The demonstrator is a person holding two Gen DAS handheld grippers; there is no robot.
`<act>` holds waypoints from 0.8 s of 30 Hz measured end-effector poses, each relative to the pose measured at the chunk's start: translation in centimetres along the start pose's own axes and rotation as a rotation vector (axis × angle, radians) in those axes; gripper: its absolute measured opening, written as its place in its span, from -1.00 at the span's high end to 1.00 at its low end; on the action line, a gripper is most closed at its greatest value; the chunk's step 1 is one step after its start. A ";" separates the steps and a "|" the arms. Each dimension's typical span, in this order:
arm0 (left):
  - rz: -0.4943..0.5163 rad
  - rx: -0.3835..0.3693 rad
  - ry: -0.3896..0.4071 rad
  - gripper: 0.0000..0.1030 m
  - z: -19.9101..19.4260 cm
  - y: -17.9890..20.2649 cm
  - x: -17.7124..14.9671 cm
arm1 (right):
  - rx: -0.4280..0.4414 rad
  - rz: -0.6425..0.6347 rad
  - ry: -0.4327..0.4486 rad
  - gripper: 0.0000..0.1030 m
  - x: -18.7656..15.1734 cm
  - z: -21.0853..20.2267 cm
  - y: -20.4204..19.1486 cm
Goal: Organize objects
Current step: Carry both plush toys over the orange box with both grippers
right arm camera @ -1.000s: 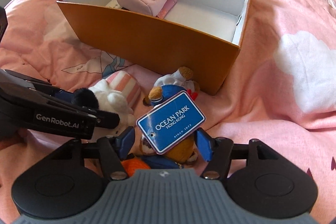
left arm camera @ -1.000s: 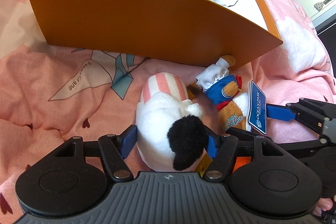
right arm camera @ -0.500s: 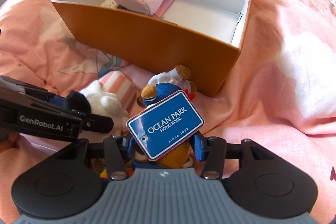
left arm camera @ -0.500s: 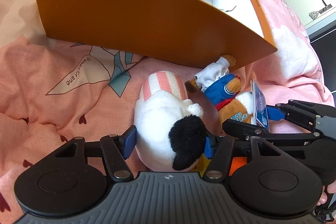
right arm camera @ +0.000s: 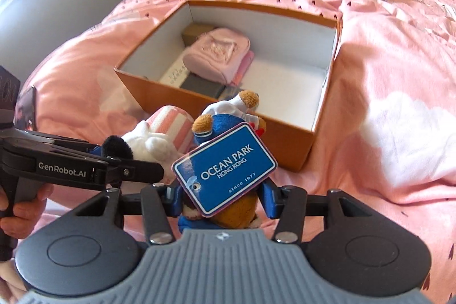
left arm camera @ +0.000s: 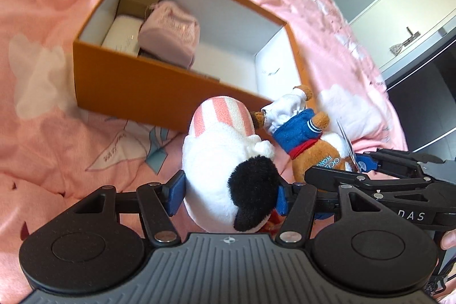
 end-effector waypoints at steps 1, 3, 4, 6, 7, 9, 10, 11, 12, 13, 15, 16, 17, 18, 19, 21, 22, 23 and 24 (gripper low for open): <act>0.001 -0.015 0.012 -0.33 -0.3 0.5 0.3 | 0.005 0.005 0.019 -0.03 0.4 -0.5 0.0; 0.002 -0.048 0.032 -0.33 -1.0 1.4 1.1 | -0.010 0.000 0.063 -0.03 1.5 -1.8 0.3; 0.005 -0.063 0.040 -0.33 -1.3 1.8 1.5 | -0.019 -0.001 0.084 -0.03 2.0 -2.3 0.4; 0.014 -0.087 0.055 -0.33 -1.9 2.5 2.5 | -0.024 0.003 0.126 -0.03 3.2 -3.3 0.6; 0.019 -0.090 0.063 -0.33 -2.1 2.7 3.0 | -0.023 0.008 0.143 -0.03 3.8 -3.6 0.7; 0.033 -0.092 0.081 -0.33 -2.6 3.2 4.1 | -0.017 0.016 0.172 -0.03 4.9 -4.0 1.0; 0.037 -0.092 0.089 -0.33 -2.7 3.3 4.7 | -0.016 0.016 0.186 -0.03 5.5 -4.4 1.3; 0.047 -0.093 0.098 -0.33 -2.7 3.5 5.5 | -0.019 0.017 0.196 -0.03 6.0 -4.4 1.4; 0.051 -0.092 0.106 -0.33 -2.8 3.6 6.3 | -0.024 0.018 0.207 -0.03 6.5 -4.4 1.7; 0.058 -0.088 0.115 -0.33 -2.8 3.6 7.1 | -0.031 0.024 0.216 -0.03 7.0 -4.3 2.0; 0.074 -0.068 0.136 -0.33 -2.7 3.7 8.9 | -0.034 0.047 0.228 -0.03 7.9 -3.7 2.8; 0.082 -0.056 0.141 -0.33 -2.6 3.7 9.6 | -0.032 0.061 0.232 -0.03 8.3 -3.3 3.3; 0.096 -0.040 0.141 -0.33 -2.2 3.7 10.4 | -0.031 0.072 0.236 -0.03 8.7 -3.0 3.7; 0.104 -0.031 0.140 -0.33 -1.8 3.8 10.9 | -0.035 0.085 0.239 -0.03 9.1 -2.5 4.3; 0.112 -0.023 0.135 -0.33 -1.4 3.8 11.6 | -0.041 0.094 0.240 -0.03 9.4 -2.0 4.8; 0.131 -0.017 0.122 -0.33 -0.3 4.1 12.6 | -0.053 0.109 0.236 -0.03 9.9 -1.0 5.8; 0.135 -0.024 0.110 -0.33 0.4 4.4 13.0 | -0.057 0.121 0.229 -0.03 10.1 -0.3 6.3; 0.140 -0.036 0.092 -0.33 1.1 4.7 13.3 | -0.058 0.135 0.220 -0.03 10.3 0.4 6.8; 0.142 -0.044 0.081 -0.33 1.8 4.9 13.6 | -0.056 0.148 0.212 -0.03 10.5 1.0 7.3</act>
Point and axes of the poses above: each gripper's, at about its wrist camera, not at the fingertips, and z roughly the way its jaws point, y to its right, x to its top, the point moved 10 cm from there along z, roughly the way its jaws point, and after that the axes turned 13 degrees about -z, right-handed, at the moved point
